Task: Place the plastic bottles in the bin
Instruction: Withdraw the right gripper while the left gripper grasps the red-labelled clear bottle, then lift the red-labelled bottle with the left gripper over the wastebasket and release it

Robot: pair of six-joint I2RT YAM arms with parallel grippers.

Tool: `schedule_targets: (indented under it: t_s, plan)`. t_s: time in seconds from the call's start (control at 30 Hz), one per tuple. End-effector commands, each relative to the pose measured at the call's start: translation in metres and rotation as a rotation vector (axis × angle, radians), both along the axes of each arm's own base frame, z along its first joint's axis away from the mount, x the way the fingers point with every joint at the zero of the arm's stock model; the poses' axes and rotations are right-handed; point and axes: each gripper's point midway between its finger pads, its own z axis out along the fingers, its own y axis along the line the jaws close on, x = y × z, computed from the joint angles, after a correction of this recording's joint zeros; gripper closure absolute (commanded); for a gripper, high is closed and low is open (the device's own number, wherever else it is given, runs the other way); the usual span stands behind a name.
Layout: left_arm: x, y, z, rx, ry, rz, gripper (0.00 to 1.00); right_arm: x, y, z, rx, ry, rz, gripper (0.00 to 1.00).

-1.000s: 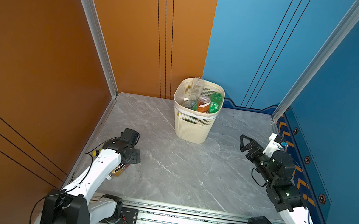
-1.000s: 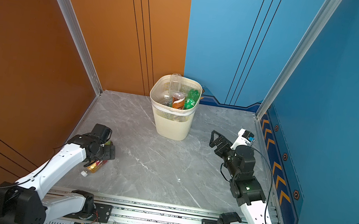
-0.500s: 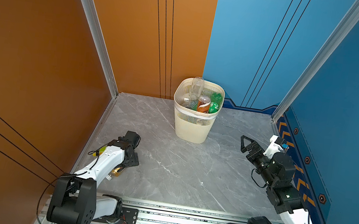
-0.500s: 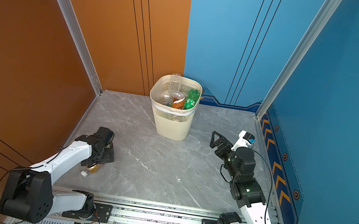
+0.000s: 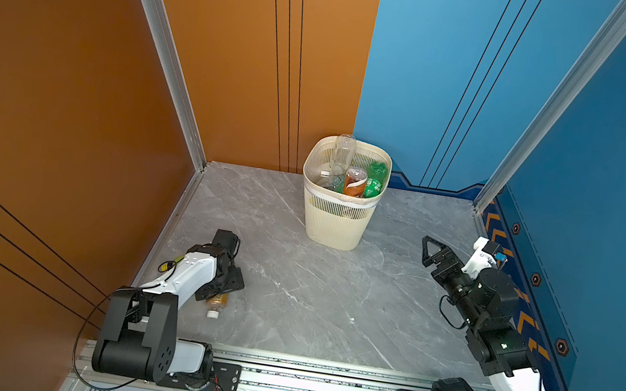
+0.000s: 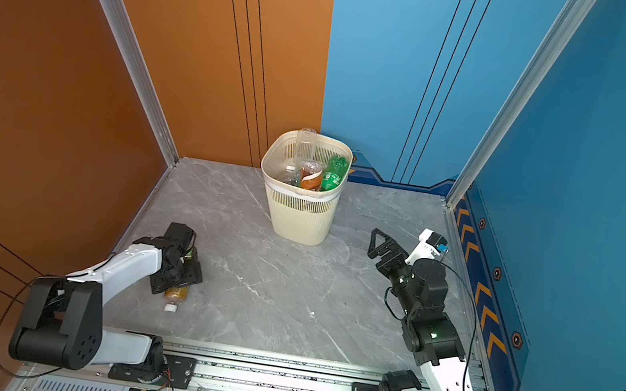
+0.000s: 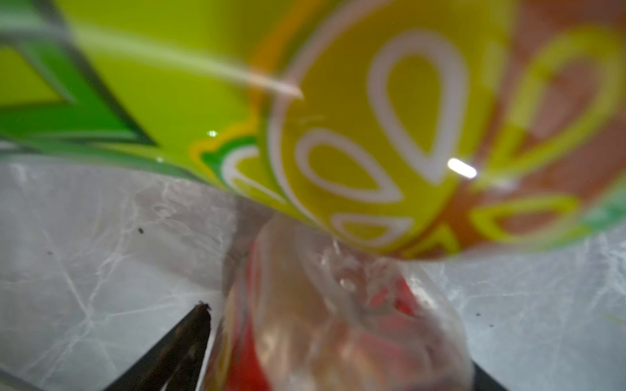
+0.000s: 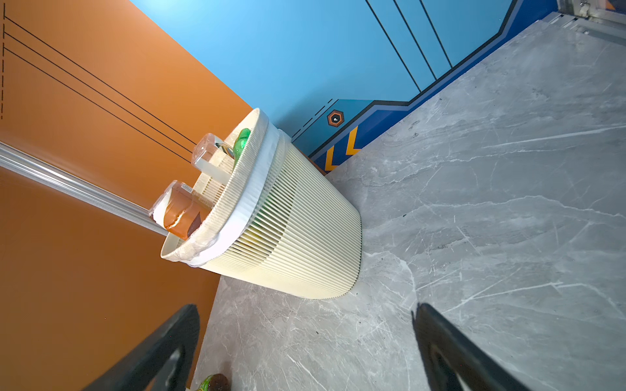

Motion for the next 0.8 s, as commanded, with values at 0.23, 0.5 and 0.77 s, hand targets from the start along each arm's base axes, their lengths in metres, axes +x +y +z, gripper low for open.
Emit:
schedule_targets:
  t_s: [0.23,0.5,0.77]
  plan:
    - [-0.001,-0.035,0.002,-0.177,-0.091,0.033,0.36,0.001,-0.007,0.005,0.02,0.004,-0.039,0.0]
    - [0.007,-0.054,0.033,-0.24,-0.215,0.006,0.52,0.0,-0.006,0.003,0.027,0.014,-0.04,0.0]
    - [0.05,-0.084,0.147,-0.295,-0.52,-0.107,0.53,0.002,-0.003,-0.004,0.017,0.04,-0.027,0.0]
